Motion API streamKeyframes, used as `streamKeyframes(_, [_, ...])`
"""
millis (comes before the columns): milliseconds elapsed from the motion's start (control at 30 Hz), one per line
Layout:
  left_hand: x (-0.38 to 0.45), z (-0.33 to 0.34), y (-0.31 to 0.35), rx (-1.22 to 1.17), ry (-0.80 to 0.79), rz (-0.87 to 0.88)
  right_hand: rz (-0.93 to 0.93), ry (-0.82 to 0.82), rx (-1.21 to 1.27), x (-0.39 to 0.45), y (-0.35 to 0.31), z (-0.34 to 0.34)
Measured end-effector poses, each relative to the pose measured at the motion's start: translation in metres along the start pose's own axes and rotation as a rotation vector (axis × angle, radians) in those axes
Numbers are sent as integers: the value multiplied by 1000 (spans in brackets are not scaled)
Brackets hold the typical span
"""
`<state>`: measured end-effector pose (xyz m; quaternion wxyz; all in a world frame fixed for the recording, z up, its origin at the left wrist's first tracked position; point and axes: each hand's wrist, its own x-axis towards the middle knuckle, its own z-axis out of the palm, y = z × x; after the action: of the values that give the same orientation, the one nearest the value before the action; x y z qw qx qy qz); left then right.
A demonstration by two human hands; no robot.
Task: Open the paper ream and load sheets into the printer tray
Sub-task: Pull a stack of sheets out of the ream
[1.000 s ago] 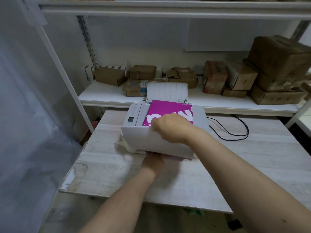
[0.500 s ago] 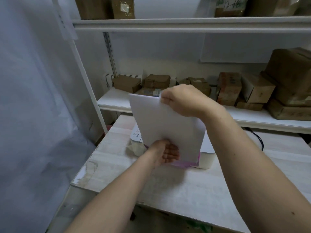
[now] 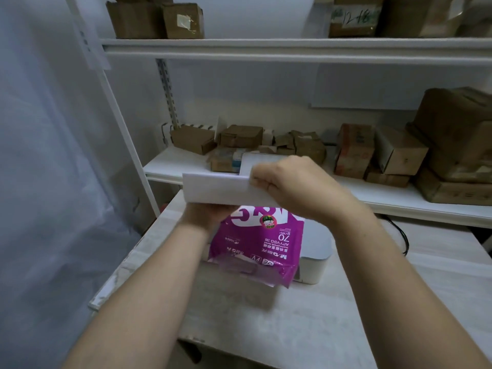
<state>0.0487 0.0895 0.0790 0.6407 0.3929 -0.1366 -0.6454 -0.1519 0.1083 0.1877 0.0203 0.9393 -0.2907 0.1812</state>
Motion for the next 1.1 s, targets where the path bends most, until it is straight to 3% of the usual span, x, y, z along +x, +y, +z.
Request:
streamKeyframes(100, [14,-16,20,106,161,80,6,-33,18,3,11,22])
streamKeyframes(233, [46,-20,40,501,147,-181,-19,-100,19,18,20,43])
streamKeyframes(333, [76,-30,42,574,123,-278,37,-238,164,30,37,59])
streamKeyframes(433, [107,-43,39,464,142,-238,299,-389,528,38,65,82])
streamKeyframes(533, [127,-59,27,328,161,-253,653,-309,703,44,94,117])
streamKeyframes(633, [142,-73,15,412,214,-289,982,-222,614,44,116,166])
streamKeyframes(800, [170,-79,-2,838,258,-264,1430,-242,483,32,141,233])
streamKeyframes(900, [179,-76,-8,1023,253,-204,1563,-236,524,33,144,245])
streamKeyframes(1100, [184,-69,-15,992,207,-317,1584,-233,681,34,150,245])
